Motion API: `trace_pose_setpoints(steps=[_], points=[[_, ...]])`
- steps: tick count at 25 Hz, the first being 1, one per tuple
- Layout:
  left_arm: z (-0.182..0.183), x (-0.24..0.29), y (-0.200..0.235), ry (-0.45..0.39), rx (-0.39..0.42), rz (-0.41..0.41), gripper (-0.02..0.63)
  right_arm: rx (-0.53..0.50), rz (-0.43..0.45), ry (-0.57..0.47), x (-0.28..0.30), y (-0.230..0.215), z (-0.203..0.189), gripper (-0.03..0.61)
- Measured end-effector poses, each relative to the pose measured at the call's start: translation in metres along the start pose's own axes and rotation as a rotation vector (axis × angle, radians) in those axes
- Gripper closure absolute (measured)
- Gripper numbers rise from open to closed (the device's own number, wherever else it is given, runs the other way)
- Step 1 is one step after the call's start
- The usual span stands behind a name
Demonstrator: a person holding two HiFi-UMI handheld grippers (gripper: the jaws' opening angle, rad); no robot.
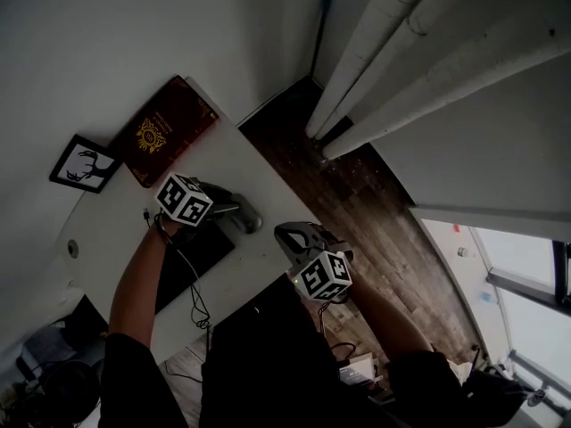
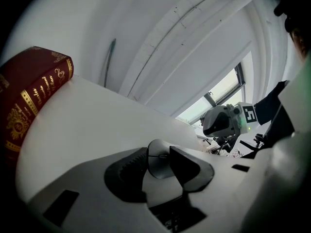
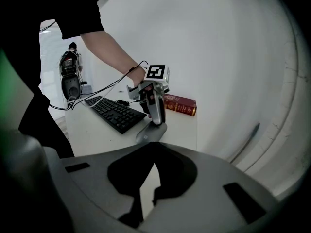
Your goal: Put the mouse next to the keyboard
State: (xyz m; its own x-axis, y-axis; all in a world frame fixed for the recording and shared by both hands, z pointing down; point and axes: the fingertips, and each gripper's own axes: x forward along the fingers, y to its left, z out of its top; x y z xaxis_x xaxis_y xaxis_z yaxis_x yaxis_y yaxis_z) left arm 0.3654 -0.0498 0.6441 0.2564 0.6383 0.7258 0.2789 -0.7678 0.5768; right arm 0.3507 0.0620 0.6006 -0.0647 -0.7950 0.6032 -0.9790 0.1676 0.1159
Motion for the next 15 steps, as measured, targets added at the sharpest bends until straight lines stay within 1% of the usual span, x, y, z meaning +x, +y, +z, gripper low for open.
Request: trace_pose_setpoints(steps=[9, 15], points=[[-0.0025, 0.0031, 0.0096, -0.038, 0.027, 0.113, 0.463, 0.009, -0.006, 0.010, 0.0003, 0.0024, -0.0024, 0.558], [-0.0016, 0.0015, 0.0102, -0.048, 0.047, 0.156, 0.463, 0.020, -0.009, 0.013, 0.0002, 0.0029, -0.0025, 0.558]])
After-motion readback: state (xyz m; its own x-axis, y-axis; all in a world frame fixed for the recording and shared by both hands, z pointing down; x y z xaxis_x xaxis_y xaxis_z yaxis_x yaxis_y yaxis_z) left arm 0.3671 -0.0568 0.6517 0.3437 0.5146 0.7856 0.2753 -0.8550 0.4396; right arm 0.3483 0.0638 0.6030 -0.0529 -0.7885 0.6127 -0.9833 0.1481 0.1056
